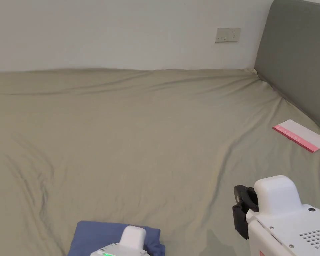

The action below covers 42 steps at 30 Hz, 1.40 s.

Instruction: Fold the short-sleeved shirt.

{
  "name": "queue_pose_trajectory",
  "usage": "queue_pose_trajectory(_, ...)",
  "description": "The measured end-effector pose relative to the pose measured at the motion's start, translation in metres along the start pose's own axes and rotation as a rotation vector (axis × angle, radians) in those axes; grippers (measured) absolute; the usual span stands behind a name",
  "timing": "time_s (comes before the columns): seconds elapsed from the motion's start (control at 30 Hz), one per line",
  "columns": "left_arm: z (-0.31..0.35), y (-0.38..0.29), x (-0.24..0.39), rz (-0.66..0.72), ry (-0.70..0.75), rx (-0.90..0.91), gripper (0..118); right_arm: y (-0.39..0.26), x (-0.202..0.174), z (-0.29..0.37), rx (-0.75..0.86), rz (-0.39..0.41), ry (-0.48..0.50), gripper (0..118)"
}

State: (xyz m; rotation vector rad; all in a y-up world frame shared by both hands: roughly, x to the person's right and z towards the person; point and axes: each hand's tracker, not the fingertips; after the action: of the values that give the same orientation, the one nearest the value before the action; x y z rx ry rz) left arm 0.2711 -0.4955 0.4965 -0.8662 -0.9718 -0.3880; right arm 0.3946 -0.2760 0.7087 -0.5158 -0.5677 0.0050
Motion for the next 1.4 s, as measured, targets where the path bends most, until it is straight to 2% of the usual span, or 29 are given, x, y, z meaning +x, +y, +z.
queue_pose_trajectory(0.1, 0.004, -0.004, 0.018, -0.071, 0.069, 0.049, 0, -0.002, 0.001, 0.001, -0.005, -0.003, -0.007, 3)
queue_pose_trajectory(0.27, 0.018, -0.030, 0.049, -0.288, -0.011, 0.043, 0, -0.003, -0.002, -0.010, -0.018, -0.008, 0.002, 3)
queue_pose_trajectory(0.37, 0.027, -0.044, 0.052, -0.310, -0.133, -0.016, 0, -0.002, -0.009, -0.016, -0.010, -0.006, 0.023, 3)
queue_pose_trajectory(0.4, 0.032, -0.049, 0.051, -0.262, -0.206, -0.037, 0, -0.001, -0.012, -0.019, -0.008, -0.004, 0.028, 3)
queue_pose_trajectory(0.5, 0.062, -0.048, 0.031, -0.247, -0.178, 0.100, 0, 0.000, -0.021, -0.031, -0.003, -0.004, 0.053, 3)
queue_pose_trajectory(0.6, 0.090, -0.038, -0.018, -0.055, -0.159, 0.186, 0, -0.005, -0.037, -0.051, -0.029, 0.004, 0.145, 3)
queue_pose_trajectory(0.7, 0.111, -0.031, -0.077, 0.092, -0.086, 0.240, 0, -0.019, -0.066, -0.081, -0.100, 0.065, 0.217, 3)
queue_pose_trajectory(0.8, 0.120, -0.030, -0.127, 0.143, 0.047, 0.256, 0, -0.052, -0.102, -0.121, -0.205, 0.151, 0.319, 3)
queue_pose_trajectory(0.87, 0.120, -0.031, -0.151, 0.152, 0.121, 0.237, 0, -0.085, -0.123, -0.152, -0.326, 0.181, 0.352, 3)
queue_pose_trajectory(0.97, 0.119, -0.037, -0.184, 0.247, 0.066, 0.194, 0, -0.126, -0.144, -0.179, -0.521, 0.188, 0.420, 3)
queue_pose_trajectory(1.03, 0.113, -0.041, -0.199, 0.304, 0.008, 0.159, 1, -0.141, -0.150, -0.186, -0.545, 0.204, 0.408, 2)
queue_pose_trajectory(1.07, 0.108, -0.042, -0.207, 0.327, -0.039, 0.118, 12, -0.135, -0.147, -0.183, -0.477, 0.204, 0.406, 2)
queue_pose_trajectory(1.1, 0.103, -0.042, -0.214, 0.346, -0.068, 0.084, 28, -0.130, -0.143, -0.185, -0.509, 0.198, 0.419, 2)
queue_pose_trajectory(1.13, 0.096, -0.044, -0.221, 0.373, -0.101, 0.053, 57, -0.125, -0.140, -0.189, -0.544, 0.173, 0.439, 2)
queue_pose_trajectory(1.17, 0.086, -0.044, -0.227, 0.410, -0.145, 0.017, 100, -0.123, -0.137, -0.191, -0.571, 0.138, 0.454, 2)
queue_pose_trajectory(1.2, 0.079, -0.044, -0.232, 0.454, -0.215, 0.007, 118, -0.123, -0.135, -0.194, -0.580, 0.125, 0.464, 2)
queue_pose_trajectory(1.23, 0.074, -0.042, -0.237, 0.495, -0.293, 0.053, 117, -0.123, -0.133, -0.194, -0.573, 0.134, 0.469, 2)
queue_pose_trajectory(1.4, 0.016, -0.044, -0.247, 0.774, -0.673, -0.110, 116, -0.126, -0.131, -0.194, -0.560, 0.134, 0.480, 2)
